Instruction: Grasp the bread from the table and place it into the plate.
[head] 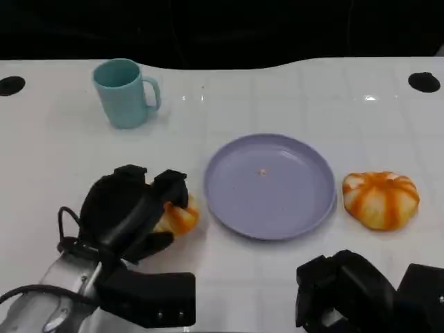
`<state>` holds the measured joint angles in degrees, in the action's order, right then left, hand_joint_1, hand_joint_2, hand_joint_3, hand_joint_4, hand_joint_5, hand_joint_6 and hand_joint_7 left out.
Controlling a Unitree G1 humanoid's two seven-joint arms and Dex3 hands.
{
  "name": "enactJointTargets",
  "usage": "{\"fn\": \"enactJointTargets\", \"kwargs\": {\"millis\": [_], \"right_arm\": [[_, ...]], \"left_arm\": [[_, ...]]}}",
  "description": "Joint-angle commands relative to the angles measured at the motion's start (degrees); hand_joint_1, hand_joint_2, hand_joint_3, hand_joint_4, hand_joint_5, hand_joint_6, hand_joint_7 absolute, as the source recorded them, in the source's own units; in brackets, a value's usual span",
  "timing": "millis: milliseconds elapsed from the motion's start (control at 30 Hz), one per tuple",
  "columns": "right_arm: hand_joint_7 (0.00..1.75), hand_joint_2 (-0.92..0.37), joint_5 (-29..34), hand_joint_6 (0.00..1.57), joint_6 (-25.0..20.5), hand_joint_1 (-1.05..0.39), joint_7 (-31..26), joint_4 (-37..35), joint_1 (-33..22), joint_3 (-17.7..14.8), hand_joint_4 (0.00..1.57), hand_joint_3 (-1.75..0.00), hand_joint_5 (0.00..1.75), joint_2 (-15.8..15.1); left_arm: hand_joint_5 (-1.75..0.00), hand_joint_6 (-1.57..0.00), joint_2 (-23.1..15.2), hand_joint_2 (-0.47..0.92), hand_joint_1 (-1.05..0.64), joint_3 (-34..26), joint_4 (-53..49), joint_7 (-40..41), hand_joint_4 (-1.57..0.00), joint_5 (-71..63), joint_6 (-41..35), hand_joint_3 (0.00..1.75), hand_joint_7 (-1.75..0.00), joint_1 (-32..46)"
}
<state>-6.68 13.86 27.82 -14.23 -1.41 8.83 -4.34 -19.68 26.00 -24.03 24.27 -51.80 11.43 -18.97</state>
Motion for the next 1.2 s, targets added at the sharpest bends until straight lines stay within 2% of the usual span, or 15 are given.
{"fn": "enactJointTargets", "kwargs": {"millis": [33, 167, 367, 600, 833, 1200], "right_arm": [[0.96, -0.15, -1.14, 1.57, 0.03, -1.05, 0.61, 0.66, -0.7, -0.58, 1.52, -1.15, 1.28, -0.38], [0.96, -0.11, -1.38, 1.57, -0.34, -1.05, 0.64, 1.07, -0.84, -0.62, 1.54, -1.2, 1.27, -0.34], [0.95, -0.13, -0.65, 1.57, -0.28, -1.05, 0.24, 1.1, -0.65, -0.49, 1.53, -1.21, 1.27, -0.46], [0.97, -0.09, -0.4, 1.57, -1.28, -1.05, -0.17, 1.43, -0.48, -0.44, 1.51, -1.26, 1.29, -0.6], [0.97, -0.1, -0.07, 1.57, -0.89, -1.05, -0.21, 1.29, -0.65, -0.36, 1.51, -1.25, 1.29, -0.78], [0.97, -0.13, -0.22, 1.57, 0.04, -1.05, 0.12, 1.13, -0.87, -0.55, 1.52, -1.22, 1.29, -0.62]], "left_arm": [[-1.75, -0.71, -1.45, 0.44, -0.2, -1.65, 3.64, 1.98, -0.9, 0.39, 0.36, 1.43, -1.75, 1.53], [-1.75, -0.72, -1.74, 0.45, -0.21, -3.17, 8.21, 0.85, -0.91, 0.34, -0.98, 1.45, -1.75, 2.71], [-1.75, -0.7, -2.59, 0.38, -0.19, -4.73, 13.19, -0.17, -0.91, 0.74, -0.86, 1.45, -1.75, 3.15], [-1.75, -0.67, -1.89, 0.35, -0.26, -5.01, 15.13, -1.76, -0.88, 1.4, 1.27, 1.27, -1.75, 0.0], [-1.75, -0.68, 0.65, 0.32, -0.29, -2.24, 13.59, -4.85, -0.89, 1.11, 2.15, 1.21, -1.75, -4.31], [-1.75, -0.72, 8.11, 0.31, -0.29, 2.73, 1.37, -3.68, -0.94, 0.41, 3.76, 1.14, -1.74, -13.7]]}}
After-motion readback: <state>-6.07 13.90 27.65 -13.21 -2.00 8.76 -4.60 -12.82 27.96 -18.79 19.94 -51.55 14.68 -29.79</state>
